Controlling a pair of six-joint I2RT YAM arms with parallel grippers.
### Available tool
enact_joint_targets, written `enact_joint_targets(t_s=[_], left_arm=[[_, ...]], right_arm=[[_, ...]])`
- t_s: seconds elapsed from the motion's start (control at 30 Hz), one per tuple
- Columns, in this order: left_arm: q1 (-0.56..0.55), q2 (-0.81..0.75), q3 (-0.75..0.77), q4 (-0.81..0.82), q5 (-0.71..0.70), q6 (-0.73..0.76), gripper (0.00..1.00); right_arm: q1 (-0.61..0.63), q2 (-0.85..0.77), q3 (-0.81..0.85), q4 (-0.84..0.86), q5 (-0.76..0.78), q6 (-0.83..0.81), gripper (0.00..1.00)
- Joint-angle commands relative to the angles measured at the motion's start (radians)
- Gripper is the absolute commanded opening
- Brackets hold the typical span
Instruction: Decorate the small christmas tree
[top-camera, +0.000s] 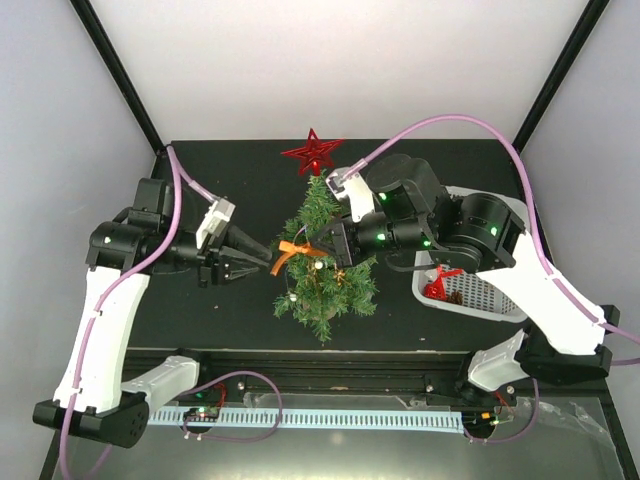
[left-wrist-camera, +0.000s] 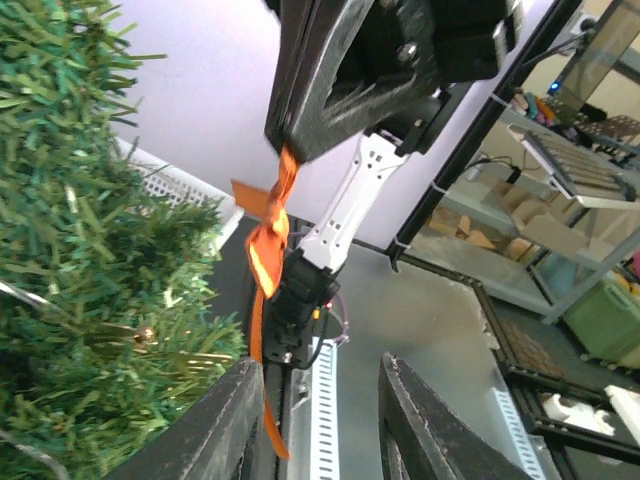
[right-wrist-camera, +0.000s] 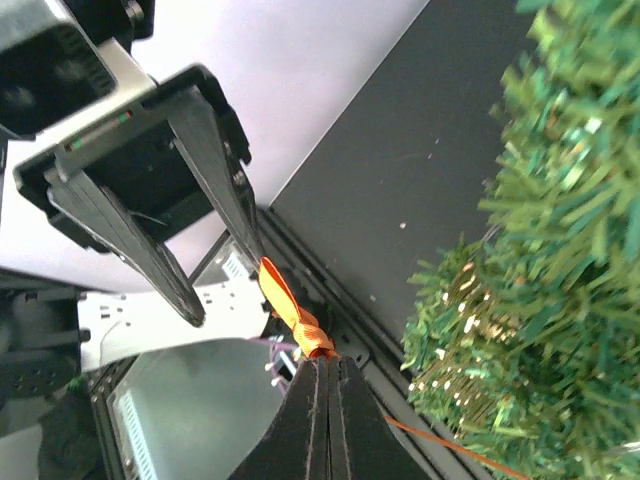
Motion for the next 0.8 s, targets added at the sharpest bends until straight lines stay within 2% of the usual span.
enact_joint_targets(t_s=[0.0,0.2,0.37,0.53,0.77], left_arm=[[0.000,0.014,0.026,0.114,-0.095,-0.082,0.34],[0.044,0.020,0.042,0.157,-0.299,-0.132,0.44],[0.113,0.035,0.068,0.129,-0.404,-0.108,0.46],[0.146,0.049,0.076,0.170,-0.429,-0.139,0.47],[0.147,0.082,0.078,0.291,-0.428,-0.228,0.49]], right_arm=[[0.005,0.024,0.079,-0.009,0.131,0.001,0.01],[0.041,0.071,0.134,-0.044,0.243,0.007,0.01],[0.155,0.082,0.141,-0.063,0.419,0.034,0.01],[0.287,0.128,0.192,-0.148,0.660,0.159,0.01],[0.455,0.268,0.391,-0.243,0.980,0.356,0.01]])
